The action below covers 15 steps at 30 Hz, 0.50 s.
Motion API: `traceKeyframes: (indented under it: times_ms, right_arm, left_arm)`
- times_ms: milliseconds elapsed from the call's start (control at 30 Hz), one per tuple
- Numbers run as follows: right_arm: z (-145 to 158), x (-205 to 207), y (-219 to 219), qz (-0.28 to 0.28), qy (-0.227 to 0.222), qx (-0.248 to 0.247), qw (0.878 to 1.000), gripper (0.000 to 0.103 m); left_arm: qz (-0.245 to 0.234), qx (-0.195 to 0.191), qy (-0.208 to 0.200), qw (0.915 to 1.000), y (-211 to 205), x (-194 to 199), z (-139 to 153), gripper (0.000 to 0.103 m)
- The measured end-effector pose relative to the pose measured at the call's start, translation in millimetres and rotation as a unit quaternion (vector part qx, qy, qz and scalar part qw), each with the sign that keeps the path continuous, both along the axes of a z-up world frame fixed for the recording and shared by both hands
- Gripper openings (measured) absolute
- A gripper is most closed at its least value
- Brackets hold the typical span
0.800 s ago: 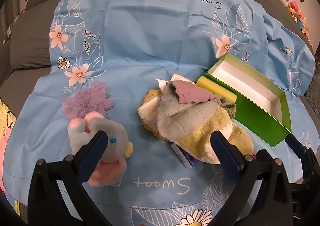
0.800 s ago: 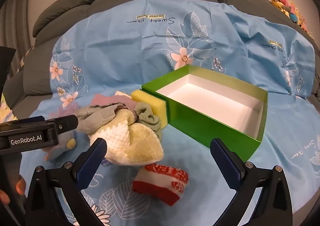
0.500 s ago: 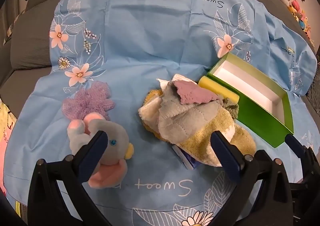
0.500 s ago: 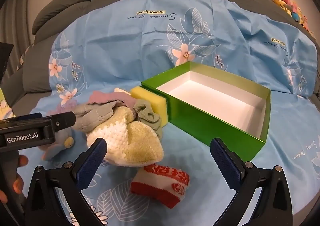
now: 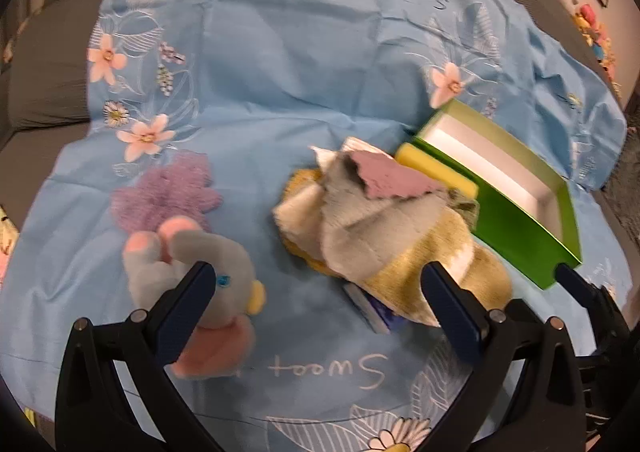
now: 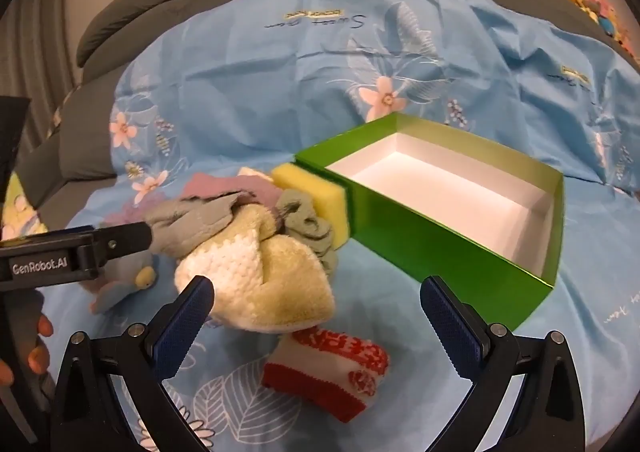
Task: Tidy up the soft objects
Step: 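Move the right gripper toward the red-and-white sock beside the pile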
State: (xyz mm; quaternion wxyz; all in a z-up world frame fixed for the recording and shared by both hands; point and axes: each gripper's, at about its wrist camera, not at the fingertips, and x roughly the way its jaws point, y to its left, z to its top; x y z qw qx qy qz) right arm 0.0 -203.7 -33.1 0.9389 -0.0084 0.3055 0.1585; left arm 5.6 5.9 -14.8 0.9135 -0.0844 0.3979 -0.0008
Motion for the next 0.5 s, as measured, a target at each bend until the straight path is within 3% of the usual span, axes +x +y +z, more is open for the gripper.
traceKeyframes:
  times_ms: [367, 500]
  right_arm:
    - [-6.0, -11.2, -27.4, 0.044, 0.017, -0.001, 0.999, 0.103]
    - [-10.4, -18.4, -26.0, 0.074, 0.022, -0.019, 0.997, 0.103]
  left_arm:
    - [-0.055, -0.006, 0.006, 0.9984, -21.7, -4.0, -1.0, 0.102]
    - [-0.096, -0.028, 0.025, 0.9947, -35.7, -5.5, -7.0, 0.102]
